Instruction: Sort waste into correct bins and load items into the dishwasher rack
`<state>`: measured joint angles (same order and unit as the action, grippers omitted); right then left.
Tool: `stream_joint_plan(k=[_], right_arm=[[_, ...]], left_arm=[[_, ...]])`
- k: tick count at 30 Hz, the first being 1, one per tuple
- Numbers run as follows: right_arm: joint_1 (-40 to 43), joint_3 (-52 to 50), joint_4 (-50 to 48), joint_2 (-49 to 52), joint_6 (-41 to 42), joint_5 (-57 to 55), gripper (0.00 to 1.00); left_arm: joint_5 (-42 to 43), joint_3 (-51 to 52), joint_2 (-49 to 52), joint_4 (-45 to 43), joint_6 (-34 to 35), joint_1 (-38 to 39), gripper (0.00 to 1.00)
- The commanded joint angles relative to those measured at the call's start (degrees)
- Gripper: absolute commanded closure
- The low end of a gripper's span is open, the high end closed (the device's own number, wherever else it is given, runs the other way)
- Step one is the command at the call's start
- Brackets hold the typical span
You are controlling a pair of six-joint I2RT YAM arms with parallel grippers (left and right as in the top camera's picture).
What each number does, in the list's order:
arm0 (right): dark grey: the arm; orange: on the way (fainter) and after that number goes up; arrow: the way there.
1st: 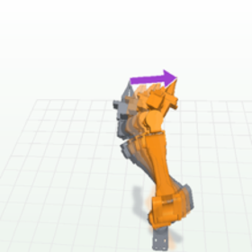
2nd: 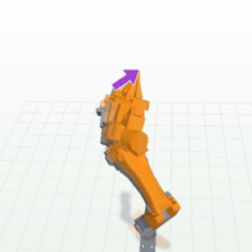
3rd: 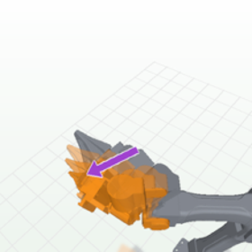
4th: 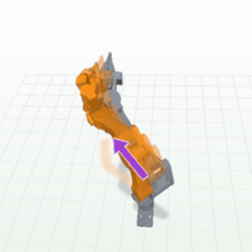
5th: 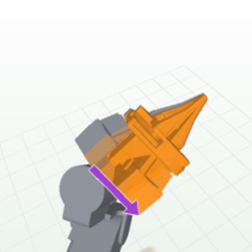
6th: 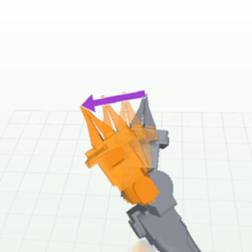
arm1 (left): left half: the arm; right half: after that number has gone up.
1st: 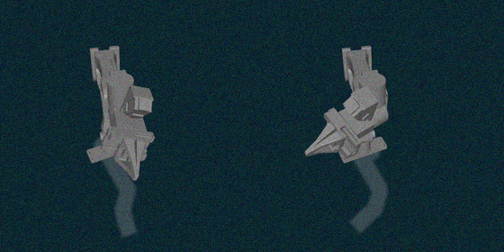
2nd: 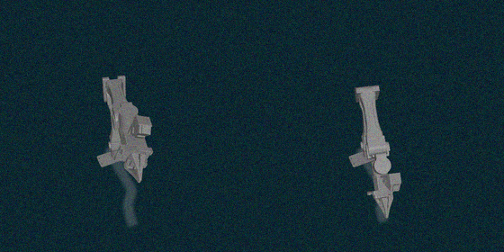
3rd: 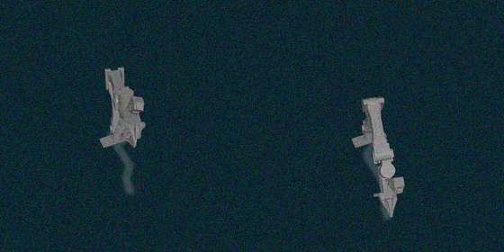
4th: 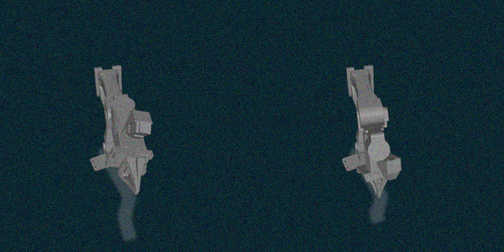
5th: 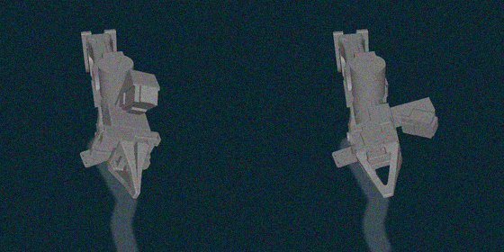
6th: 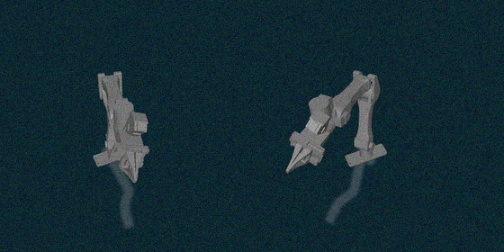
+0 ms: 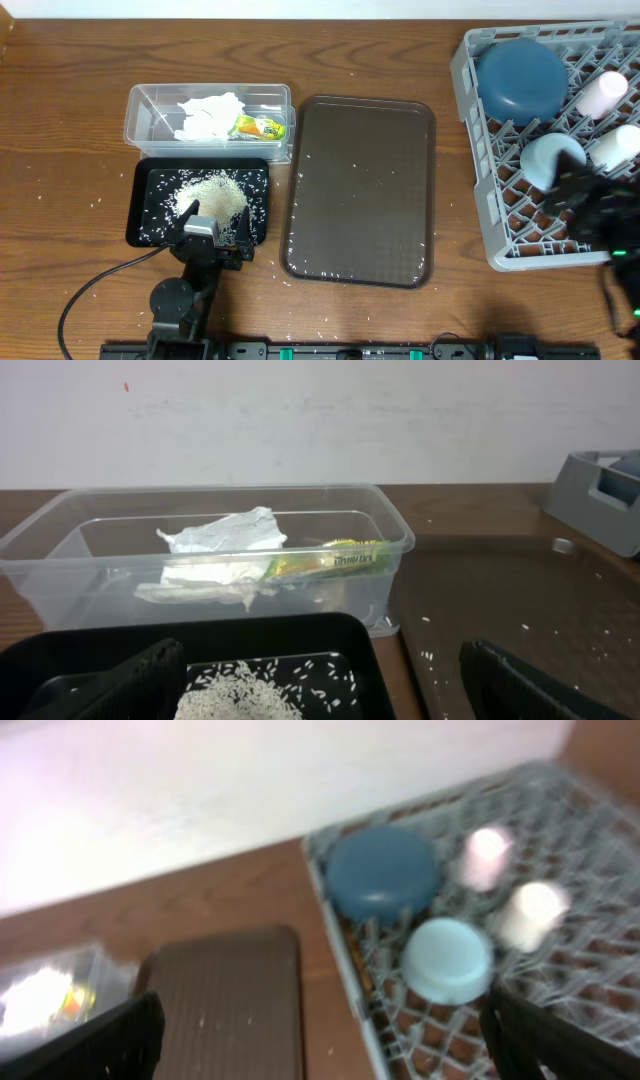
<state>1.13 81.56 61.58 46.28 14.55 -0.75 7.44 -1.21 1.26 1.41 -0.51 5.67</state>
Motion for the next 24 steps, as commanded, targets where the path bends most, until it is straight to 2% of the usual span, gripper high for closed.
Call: stream_joint_plan(k=[1,5,9,16,24], right_arm=[[-0.8,-14.3,-7.1,-7.4,-3.3,7.3,0.01],[-0.8,-30.9,-19.6,-16.7,-3.3,11.5,0.01],[-0.8,-43.2,-30.6,-24.4,-3.5,13.3,0.01],[-0.9,-57.8,-40.9,-35.2,-3.5,13.9,0.01],[-2.4,-69.7,-52.2,-43.5,-3.5,13.9,0.01]], left_arm=[[0.7,1.0,0.1,1.9,-1.0,-0.3,0.10],[0.7,1.0,0.1,1.9,-1.0,-0.3,0.10],[0.7,1.0,0.1,1.9,-1.0,-0.3,0.10],[0.7,1.0,0.1,1.9,-1.0,-0.3,0.10],[0.7,1.0,0.1,1.9,-1.0,-0.3,0.10]])
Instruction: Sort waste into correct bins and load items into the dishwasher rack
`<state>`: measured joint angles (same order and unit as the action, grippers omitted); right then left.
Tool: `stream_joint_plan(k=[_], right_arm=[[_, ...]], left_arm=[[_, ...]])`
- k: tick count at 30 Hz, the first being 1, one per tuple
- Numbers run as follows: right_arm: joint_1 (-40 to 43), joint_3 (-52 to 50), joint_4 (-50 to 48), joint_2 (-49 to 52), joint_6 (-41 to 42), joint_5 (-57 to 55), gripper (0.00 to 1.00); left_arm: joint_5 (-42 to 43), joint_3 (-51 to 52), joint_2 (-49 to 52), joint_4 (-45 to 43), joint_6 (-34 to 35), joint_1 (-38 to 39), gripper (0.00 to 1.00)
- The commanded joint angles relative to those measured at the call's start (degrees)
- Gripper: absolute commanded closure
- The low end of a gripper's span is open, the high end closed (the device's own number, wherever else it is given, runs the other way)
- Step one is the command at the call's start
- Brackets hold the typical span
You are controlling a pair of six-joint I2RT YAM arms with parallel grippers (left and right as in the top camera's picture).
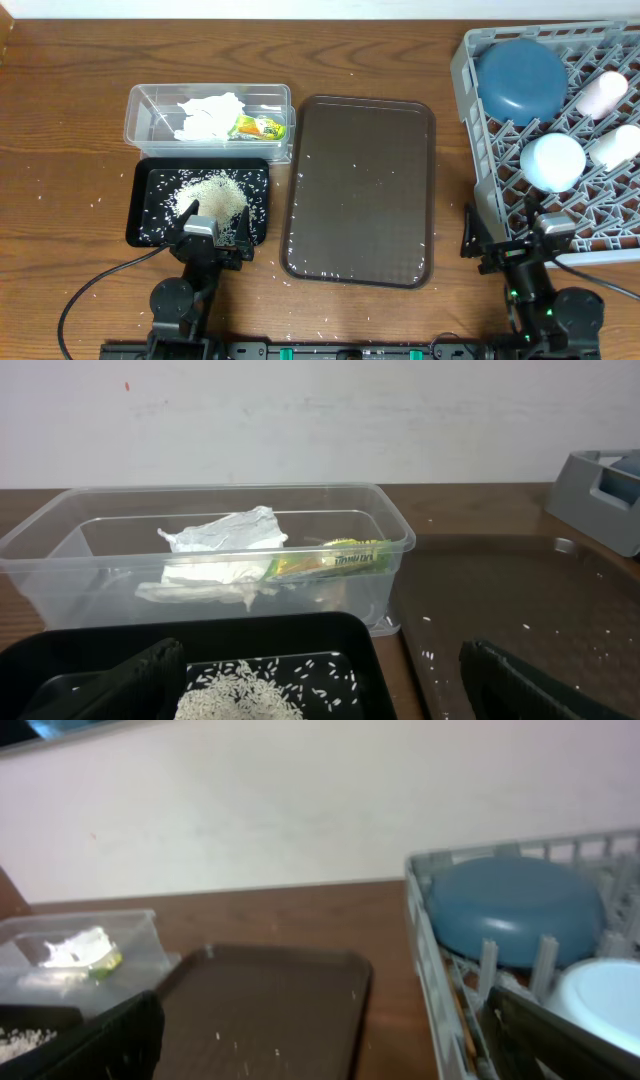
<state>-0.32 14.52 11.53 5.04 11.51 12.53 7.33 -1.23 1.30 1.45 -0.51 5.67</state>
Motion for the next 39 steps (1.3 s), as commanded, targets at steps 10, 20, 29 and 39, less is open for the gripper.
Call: stream_joint_plan(k=[10,20,29,39], right_arm=[[-1.2,-12.9,-17.0,-4.7,-0.4,-0.6,0.01],[-1.2,-14.2,-13.7,-4.7,-0.4,-12.5,0.01],[-1.2,-14.2,-7.3,-4.7,-0.4,-13.0,0.01],[-1.2,-14.2,-7.3,-4.7,-0.4,-13.0,0.01]], left_arm=[[0.8,1.0,0.1,1.9,-1.0,-0.3,0.10],[0.8,1.0,0.1,1.9,-1.0,-0.3,0.10],[0.8,1.0,0.1,1.9,-1.0,-0.3,0.10],[0.8,1.0,0.1,1.9,-1.0,-0.3,0.10]])
